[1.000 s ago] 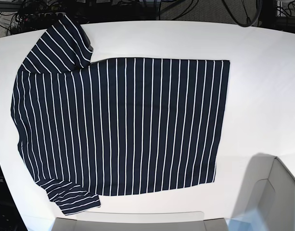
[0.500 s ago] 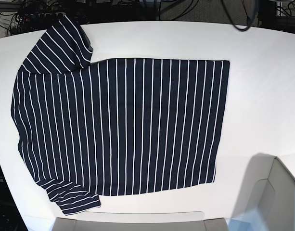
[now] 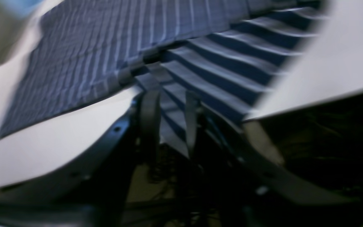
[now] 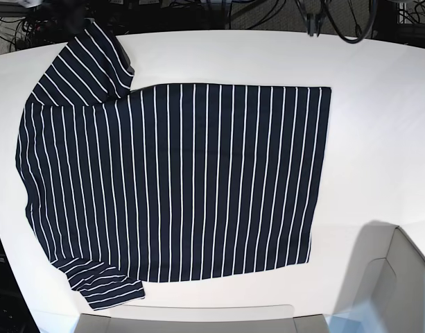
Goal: Fold the T-shirt properly
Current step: 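Move both grippers down to the shirt's collar-side corners and grasp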
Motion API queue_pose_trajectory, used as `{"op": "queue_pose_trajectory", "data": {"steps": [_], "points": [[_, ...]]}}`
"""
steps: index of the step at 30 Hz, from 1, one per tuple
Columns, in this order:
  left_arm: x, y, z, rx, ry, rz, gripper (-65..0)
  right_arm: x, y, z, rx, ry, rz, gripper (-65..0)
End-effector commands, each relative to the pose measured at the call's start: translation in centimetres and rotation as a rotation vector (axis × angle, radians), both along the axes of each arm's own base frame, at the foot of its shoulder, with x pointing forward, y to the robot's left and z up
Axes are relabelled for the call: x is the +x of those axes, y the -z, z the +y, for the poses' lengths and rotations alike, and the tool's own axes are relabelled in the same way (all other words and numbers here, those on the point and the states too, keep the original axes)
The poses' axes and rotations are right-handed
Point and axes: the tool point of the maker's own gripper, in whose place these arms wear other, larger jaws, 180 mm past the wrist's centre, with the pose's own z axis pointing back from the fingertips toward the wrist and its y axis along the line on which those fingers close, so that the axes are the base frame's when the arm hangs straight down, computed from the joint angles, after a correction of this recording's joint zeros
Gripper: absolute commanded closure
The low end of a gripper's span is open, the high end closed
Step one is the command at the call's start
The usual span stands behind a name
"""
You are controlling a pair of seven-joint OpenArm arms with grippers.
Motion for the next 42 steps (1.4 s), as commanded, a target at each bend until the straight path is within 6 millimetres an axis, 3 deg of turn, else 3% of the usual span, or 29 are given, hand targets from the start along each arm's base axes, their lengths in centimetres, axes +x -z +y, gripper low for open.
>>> {"op": "queue_pose_trajectory", "data": {"steps": [1,5,14,27,33,38,42], "points": [[-0.3,-0.5,0.1,0.008,0.0,-0.006,-7.5,-0.5,0.1,-0.7,0.006,0.013,0.016,-20.6],[-0.2,-0.1,0.0,0.001,0.0,0.011,-7.5,-1.0,1.7,-3.9,-0.009,0.077,0.081,-28.2],[-0.1,0.0,-0.2,-0.003,0.002,0.009,-7.5,0.9,3.1,-8.2,-0.009,0.22,0.066,-28.3],[-0.1,0.0,-0.2,-0.004,0.004,0.009,-7.5,5.6,6.8,-7.0,0.093,0.193,0.148,-28.3],[0.0,0.0,0.1,0.004,0.017,0.009,-7.5,5.7,8.4,-6.0,0.147,0.176,0.192,-28.2],[0.2,-0.2,0.1,0.003,0.016,0.001,-7.5,6.2,9.2,-2.6,0.297,0.134,0.177,-28.2],[0.9,-0.7,-0.4,-0.017,0.017,-0.002,-10.0,5.9,9.6,-1.5,0.323,0.108,0.199,-28.2]]}}
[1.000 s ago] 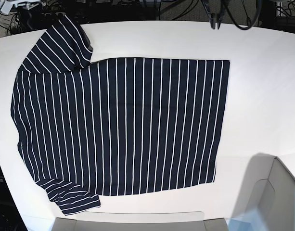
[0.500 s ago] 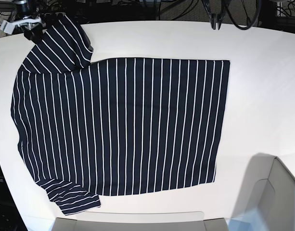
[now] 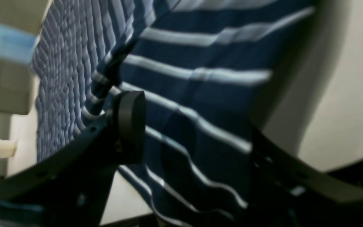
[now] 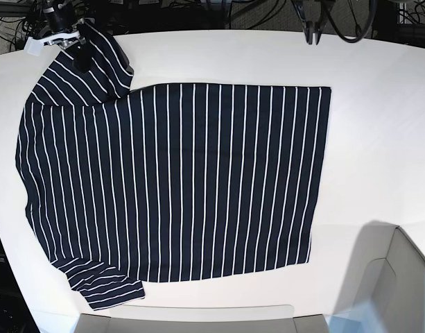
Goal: Fold the T-shirt properly
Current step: 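Move both grippers down to the shirt's collar-side corners and grasp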
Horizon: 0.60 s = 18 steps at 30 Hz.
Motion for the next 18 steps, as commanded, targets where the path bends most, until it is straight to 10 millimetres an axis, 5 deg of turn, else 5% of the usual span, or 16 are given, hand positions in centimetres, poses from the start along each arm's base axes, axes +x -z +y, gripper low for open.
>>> {"op": "queue_pose_trajectory", "data": {"steps": [1,5,10,18], "points": [[0.3,-0.7,-0.4,-0.029,-0.005,-0.006,-12.4,-1.0,0.8,-0.2,-0.014,-0.007,0.056,-28.2],[2.4,-0.8,-0.4,-0.197,-0.075,0.074,-20.7,-0.9,0.7,-0.2,-0.014,-0.009,0.052,-28.2],[5.6,0.6,-0.2,-0.555,-0.108,0.208,-20.8,-1.0,0.7,-0.4,-0.019,-0.014,0.056,-28.2],[8.4,4.0,4.5,-0.888,-0.251,0.376,-20.8,-1.1,0.9,-0.2,-0.014,-0.024,0.067,-28.2]]}}
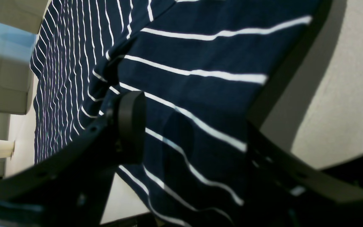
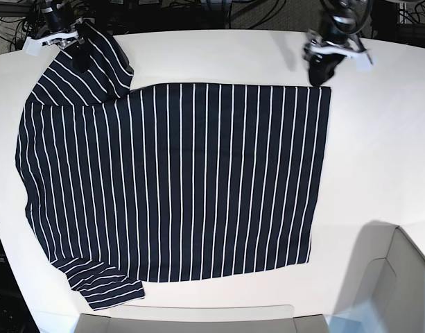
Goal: Fold the T-shirt properly
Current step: 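Move both grippers down to the shirt's collar-side corners and grasp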
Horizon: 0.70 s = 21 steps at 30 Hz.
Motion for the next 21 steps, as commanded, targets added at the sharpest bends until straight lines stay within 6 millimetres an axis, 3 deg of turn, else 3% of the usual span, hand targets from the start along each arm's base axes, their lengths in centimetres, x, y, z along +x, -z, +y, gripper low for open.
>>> {"op": "queue_pose_trajectory", "data": {"steps": [1,4,13,21], "points": [[0.2,-0.2,0.5,-0.012,-0.009,-0.007,-20.8,-1.1,0.9,-0.1,-0.013,-0.023,0.065,-28.2],[0.3,1.1,1.8,-0.015,-0.032,0.029,-20.8,-1.0,0.8,-0.1,-0.013,-0.022,0.062,-28.2],[1.4,4.0,2.0,-0.057,-0.011,0.105,-20.8,-0.8,0.7,0.0,-0.012,-0.025,0.057,-28.2],[3.1,3.9,1.8,-0.064,-0.007,0.079,-20.8,-0.8,0.7,0.2,-0.007,-0.029,0.058,-28.2]]}}
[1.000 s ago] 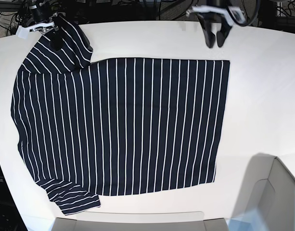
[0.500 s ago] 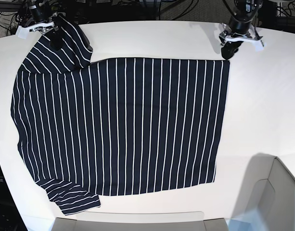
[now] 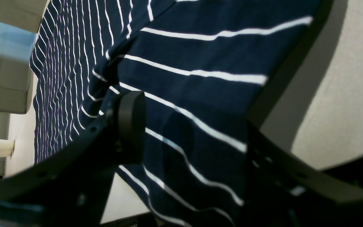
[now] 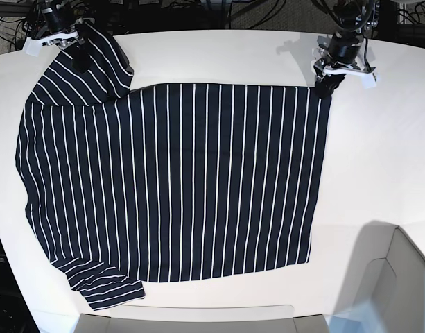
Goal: Fold the T-shirt properly
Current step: 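Move both grippers down to the shirt's collar-side corners and grasp, then lift the collar edge with both grippers and fold it toward the hem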
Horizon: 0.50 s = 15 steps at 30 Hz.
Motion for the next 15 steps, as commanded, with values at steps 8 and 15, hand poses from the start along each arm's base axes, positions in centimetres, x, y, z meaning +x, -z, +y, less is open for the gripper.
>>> {"op": "queue_pose_trajectory", "data": {"steps": [8,15], "points": [[1.4,2.9,-1.4,-0.09,0.026,0.09,-20.7,-0.9,0.7,0.2,-0.008,-0.025,0.057,-28.2],[0.5,3.6,-1.2,-0.094,0.029,0.122,-8.9,-0.6,0.1,0.5,-0.002,-0.033,0.04,-23.1]]}}
